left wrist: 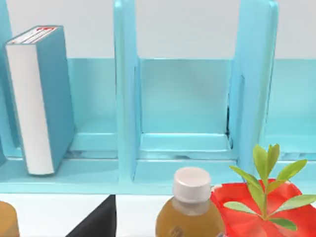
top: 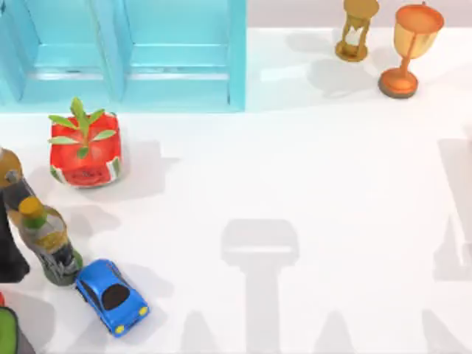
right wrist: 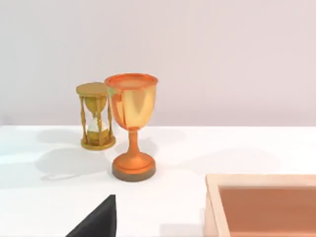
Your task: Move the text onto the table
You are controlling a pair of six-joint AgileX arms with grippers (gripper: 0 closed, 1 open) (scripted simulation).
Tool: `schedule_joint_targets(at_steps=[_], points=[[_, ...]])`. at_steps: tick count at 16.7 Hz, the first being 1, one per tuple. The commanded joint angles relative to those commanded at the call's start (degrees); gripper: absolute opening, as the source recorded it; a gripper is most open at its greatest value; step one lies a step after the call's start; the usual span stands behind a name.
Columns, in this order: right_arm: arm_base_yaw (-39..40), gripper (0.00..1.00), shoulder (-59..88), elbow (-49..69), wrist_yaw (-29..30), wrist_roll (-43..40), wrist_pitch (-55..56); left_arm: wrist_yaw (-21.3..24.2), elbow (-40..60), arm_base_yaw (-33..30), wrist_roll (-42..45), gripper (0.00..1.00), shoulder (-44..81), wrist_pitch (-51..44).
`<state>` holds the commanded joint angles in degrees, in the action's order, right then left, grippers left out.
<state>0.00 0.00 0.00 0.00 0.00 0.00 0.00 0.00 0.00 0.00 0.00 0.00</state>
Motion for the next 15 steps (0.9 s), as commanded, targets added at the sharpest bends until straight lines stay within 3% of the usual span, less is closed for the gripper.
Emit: schedule_joint_targets(at_steps=[7, 11, 15], points=[[0.00, 1.00, 0.00, 0.00, 0.00, 0.00, 0.00, 3.51, 4.41, 3.01, 0.62, 1.00, 9.03, 2.07], [0.00, 1.00, 0.00, 0.00, 0.00, 0.00, 0.00, 9.28, 14.36, 7.71, 3.16, 1.00, 27.00, 8.24], [0.00, 1.00, 0.00, 0.00, 0.00, 0.00, 0.00, 15.96, 27.27, 13.29, 6.48, 1.00, 52.91, 16.73]])
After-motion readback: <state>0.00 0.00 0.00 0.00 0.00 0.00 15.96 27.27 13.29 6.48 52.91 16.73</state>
